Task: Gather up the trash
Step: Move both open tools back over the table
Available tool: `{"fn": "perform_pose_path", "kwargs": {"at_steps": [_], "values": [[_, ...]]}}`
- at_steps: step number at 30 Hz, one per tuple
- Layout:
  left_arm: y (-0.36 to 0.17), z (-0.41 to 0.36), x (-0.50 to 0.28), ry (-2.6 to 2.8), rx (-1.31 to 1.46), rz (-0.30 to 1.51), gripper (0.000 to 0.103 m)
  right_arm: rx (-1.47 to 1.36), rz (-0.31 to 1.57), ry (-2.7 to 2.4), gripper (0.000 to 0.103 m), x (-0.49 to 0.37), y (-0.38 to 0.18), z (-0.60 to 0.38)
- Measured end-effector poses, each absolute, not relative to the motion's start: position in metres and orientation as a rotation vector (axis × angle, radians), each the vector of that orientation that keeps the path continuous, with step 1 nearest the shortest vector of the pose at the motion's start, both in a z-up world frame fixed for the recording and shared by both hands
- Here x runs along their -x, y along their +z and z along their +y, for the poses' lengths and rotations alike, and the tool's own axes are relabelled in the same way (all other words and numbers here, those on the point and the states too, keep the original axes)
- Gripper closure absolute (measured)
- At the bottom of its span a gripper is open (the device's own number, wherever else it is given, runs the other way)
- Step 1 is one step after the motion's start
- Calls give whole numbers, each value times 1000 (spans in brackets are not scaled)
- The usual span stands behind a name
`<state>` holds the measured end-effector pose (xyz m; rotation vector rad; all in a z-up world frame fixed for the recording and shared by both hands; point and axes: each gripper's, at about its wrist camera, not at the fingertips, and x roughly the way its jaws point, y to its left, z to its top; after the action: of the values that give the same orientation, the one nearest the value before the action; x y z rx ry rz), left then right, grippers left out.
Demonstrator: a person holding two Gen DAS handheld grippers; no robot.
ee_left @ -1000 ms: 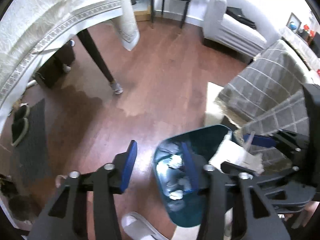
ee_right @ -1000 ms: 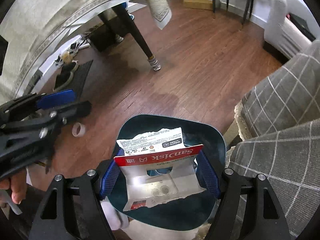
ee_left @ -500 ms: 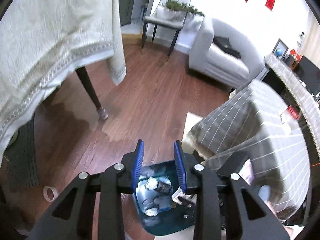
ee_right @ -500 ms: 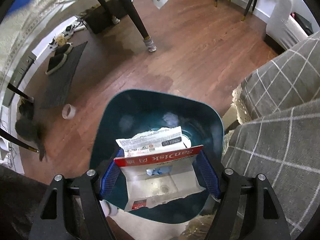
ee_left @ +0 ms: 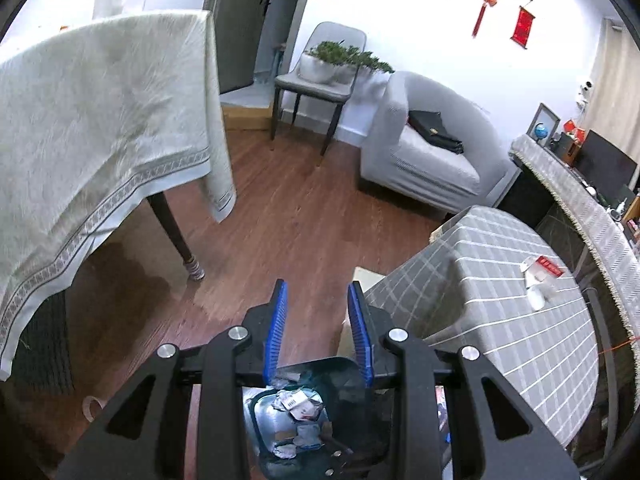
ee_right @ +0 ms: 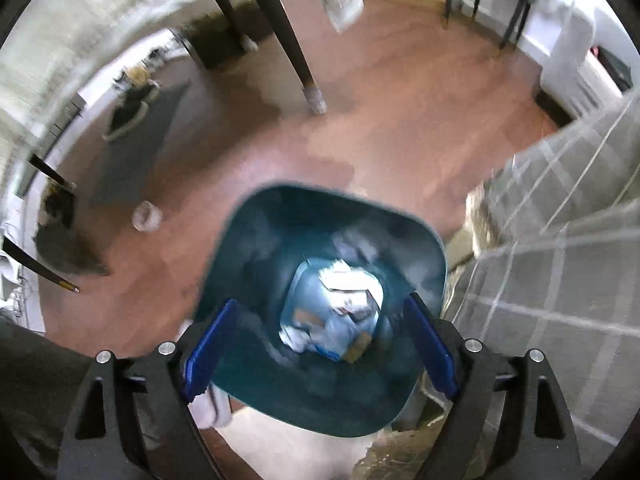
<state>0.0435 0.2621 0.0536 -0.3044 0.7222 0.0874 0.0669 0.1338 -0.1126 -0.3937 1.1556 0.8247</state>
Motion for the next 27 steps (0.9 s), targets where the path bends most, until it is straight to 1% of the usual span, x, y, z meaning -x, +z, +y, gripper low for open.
{"fn": "perform_pose_path", "kwargs": {"at_steps": [5, 10, 15, 21, 27], "values": [[75, 252, -41, 78, 286, 669, 69, 311, 1026, 853, 17, -61, -56, 118], [96, 242, -38, 52, 303, 629, 69, 295, 911, 862, 18, -60, -14, 100], [118, 222, -33, 60, 238, 571, 65, 257, 810, 831, 18, -68, 18, 71], [128, 192, -36, 27, 199, 547, 60, 199, 762, 759, 18, -87, 32, 28], [119, 155, -53, -11, 157, 571, 55, 169, 745, 682, 18, -103, 32, -16]]}}
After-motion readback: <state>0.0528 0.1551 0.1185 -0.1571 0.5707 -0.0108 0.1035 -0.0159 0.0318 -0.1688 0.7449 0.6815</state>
